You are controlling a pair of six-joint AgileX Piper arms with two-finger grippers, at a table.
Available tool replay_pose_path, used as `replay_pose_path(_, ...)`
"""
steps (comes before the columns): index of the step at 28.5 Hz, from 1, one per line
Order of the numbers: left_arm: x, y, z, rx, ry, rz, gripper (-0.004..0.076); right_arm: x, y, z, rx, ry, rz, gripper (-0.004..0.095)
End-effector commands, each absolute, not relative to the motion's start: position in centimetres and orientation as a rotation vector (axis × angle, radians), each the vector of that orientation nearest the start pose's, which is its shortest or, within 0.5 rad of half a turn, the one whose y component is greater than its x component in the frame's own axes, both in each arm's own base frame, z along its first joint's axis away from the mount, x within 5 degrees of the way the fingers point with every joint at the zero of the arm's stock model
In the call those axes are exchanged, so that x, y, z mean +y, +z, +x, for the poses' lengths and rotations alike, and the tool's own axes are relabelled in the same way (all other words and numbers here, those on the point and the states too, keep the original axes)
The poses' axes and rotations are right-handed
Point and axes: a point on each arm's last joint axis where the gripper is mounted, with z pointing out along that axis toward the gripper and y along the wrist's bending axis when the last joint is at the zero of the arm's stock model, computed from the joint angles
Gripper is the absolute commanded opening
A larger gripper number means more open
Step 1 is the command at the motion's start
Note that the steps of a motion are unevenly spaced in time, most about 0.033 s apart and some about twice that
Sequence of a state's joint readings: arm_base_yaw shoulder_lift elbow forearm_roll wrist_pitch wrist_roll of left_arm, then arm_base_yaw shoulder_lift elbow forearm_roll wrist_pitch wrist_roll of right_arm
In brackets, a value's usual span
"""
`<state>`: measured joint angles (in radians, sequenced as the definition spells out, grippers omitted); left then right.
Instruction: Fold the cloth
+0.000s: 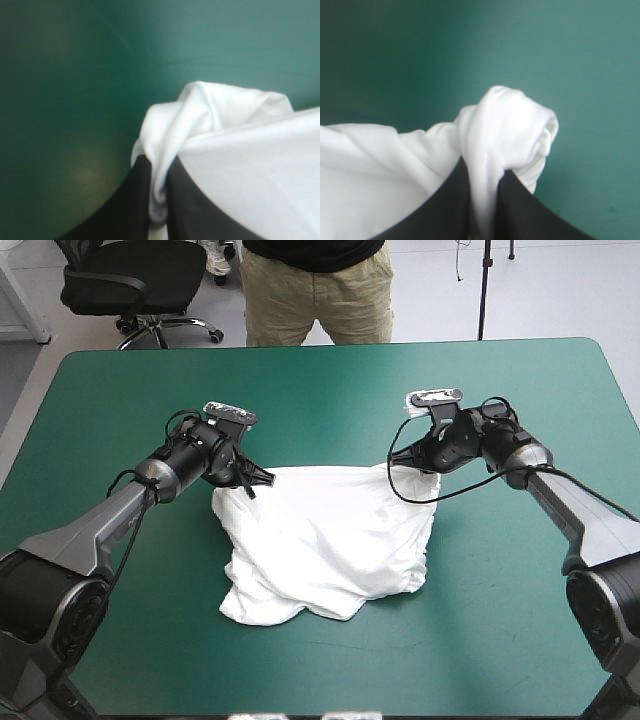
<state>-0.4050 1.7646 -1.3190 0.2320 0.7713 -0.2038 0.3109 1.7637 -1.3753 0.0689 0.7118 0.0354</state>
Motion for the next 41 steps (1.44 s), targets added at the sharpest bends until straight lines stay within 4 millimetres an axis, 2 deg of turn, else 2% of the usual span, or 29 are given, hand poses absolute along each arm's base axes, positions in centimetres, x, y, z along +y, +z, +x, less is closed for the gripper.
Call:
replay_pose_path(1, -13.3, 27.8, 35.0, 2.547, 0.030, 0.429, 0.0084, 11.8, 29.1, 36.7, 2.471, 0.184, -0.352, 0.0293)
replay_pose_path(2, -13.4, 28.0, 35.0, 2.546, 0.026, 0.469, 0.0133, 11.8, 29.3, 36.6, 2.475, 0.180, -0.366, 0.0364)
replay_pose_path(4, -13.6, 28.8, 34.9, 2.547, 0.032, 0.577, 0.0300, 11.7, 29.8, 36.5, 2.501, 0.174, -0.382, 0.0481)
replay_pose_path(7, -13.4, 30.8, 34.5, 2.570, 0.059, 0.616, 0.0540, 11.6, 31.0, 36.1, 2.555, 0.156, -0.426, 0.0528)
replay_pose_path(9, -13.2, 32.5, 34.2, 2.566, 0.061, 0.604, 0.0618, 11.4, 32.0, 35.7, 2.567, 0.125, -0.458, 0.0527)
replay_pose_path(10, -13.0, 33.4, 33.8, 2.555, 0.059, 0.597, 0.0627, 11.2, 32.7, 35.4, 2.565, 0.111, -0.469, 0.0527)
replay_pose_path(15, -11.9, 36.7, 31.0, 2.552, 0.038, 0.563, 0.0580, 10.4, 36.5, 32.9, 2.498, 0.108, -0.472, 0.0520)
replay_pose_path(20, -10.9, 39.0, 27.6, 2.608, -0.024, 0.547, 0.0487, 9.5, 39.8, 29.7, 2.458, 0.137, -0.462, 0.0446)
replay_pose_path(23, -10.5, 40.1, 26.1, 2.598, -0.060, 0.528, 0.0425, 9.0, 41.1, 28.0, 2.444, 0.136, -0.460, 0.0441)
replay_pose_path(27, -10.0, 40.6, 23.9, 2.587, -0.132, 0.513, 0.0401, 8.5, 42.2, 26.5, 2.435, 0.137, -0.459, 0.0441)
replay_pose_path(32, -9.4, 38.8, 21.2, 2.652, -0.195, 0.495, 0.0401, 8.3, 42.9, 25.8, 2.416, 0.140, -0.441, 0.0440)
replay_pose_path(36, -9.3, 36.4, 20.5, 2.734, -0.200, 0.512, 0.0406, 8.3, 42.8, 25.9, 2.418, 0.144, -0.429, 0.0439)
replay_pose_path(38, -9.6, 34.8, 20.1, 2.783, -0.230, 0.527, 0.0407, 8.3, 42.8, 26.0, 2.416, 0.148, -0.419, 0.0439)
replay_pose_path(41, -11.4, 31.5, 19.3, 2.796, -0.260, 0.562, 0.0407, 8.4, 42.6, 26.2, 2.424, 0.151, -0.409, 0.0431)
